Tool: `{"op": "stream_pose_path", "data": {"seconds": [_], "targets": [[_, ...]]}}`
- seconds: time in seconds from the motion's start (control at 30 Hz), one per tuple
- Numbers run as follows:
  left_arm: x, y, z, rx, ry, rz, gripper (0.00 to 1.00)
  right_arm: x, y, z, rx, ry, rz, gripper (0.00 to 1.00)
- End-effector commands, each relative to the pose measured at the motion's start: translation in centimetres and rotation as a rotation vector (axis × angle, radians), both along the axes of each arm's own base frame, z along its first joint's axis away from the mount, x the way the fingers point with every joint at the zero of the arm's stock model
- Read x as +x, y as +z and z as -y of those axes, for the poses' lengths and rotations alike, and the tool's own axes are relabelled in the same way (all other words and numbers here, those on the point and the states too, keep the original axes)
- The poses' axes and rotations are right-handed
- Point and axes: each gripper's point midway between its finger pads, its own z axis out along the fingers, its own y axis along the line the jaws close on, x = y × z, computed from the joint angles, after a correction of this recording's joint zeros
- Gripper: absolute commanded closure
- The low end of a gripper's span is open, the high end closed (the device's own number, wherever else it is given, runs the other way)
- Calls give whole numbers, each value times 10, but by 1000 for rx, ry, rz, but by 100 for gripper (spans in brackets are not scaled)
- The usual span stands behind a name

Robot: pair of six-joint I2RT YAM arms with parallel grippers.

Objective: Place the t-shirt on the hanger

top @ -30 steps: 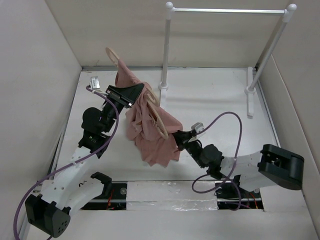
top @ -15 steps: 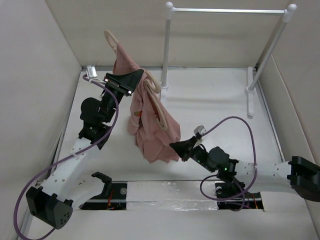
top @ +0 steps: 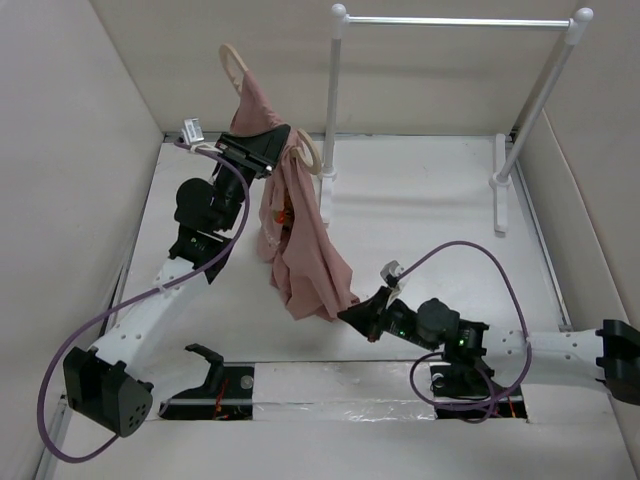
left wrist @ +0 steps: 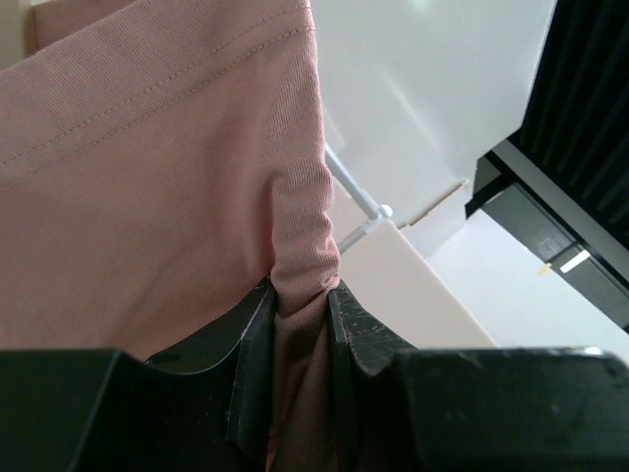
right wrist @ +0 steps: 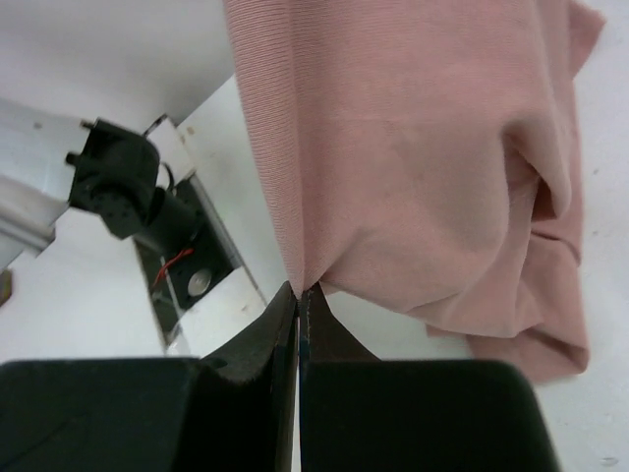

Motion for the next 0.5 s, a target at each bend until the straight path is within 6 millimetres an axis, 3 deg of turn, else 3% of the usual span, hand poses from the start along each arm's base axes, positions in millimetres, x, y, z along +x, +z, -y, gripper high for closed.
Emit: {"op": "stream_pose_path", "data": {"seconds": [0.0, 0.1, 0.13, 0.17, 0.23, 0.27, 0.33, 0.37, 0.47], "targets": [[-13, 58, -20, -112, 63, 198, 100, -30, -9, -3, -91, 129, -44, 100], [-10, 27, -7, -68, 7, 160, 100, -26, 28, 3, -45, 101, -1, 100], [-11, 21, -9, -68, 3, 153, 100, -24, 51, 5, -5, 88, 18, 100], [-8, -3, -6, -53, -6, 112, 100, -22, 58, 8, -4, 78, 24, 100], [-11, -19, -5, -60, -32, 84, 100, -16, 88, 15, 51, 37, 64, 100], [-11, -38, -2, -51, -46, 51, 100, -14, 111, 18, 83, 23, 81, 100], [-17, -49, 0, -66, -84, 34, 100, -8, 130, 19, 86, -7, 118, 100], [-18, -63, 2, -63, -93, 6, 100, -7, 152, 19, 106, -10, 138, 100], [-25, -76, 6, -74, -142, -15, 100, -6, 165, 4, 93, 12, 169, 100]]}}
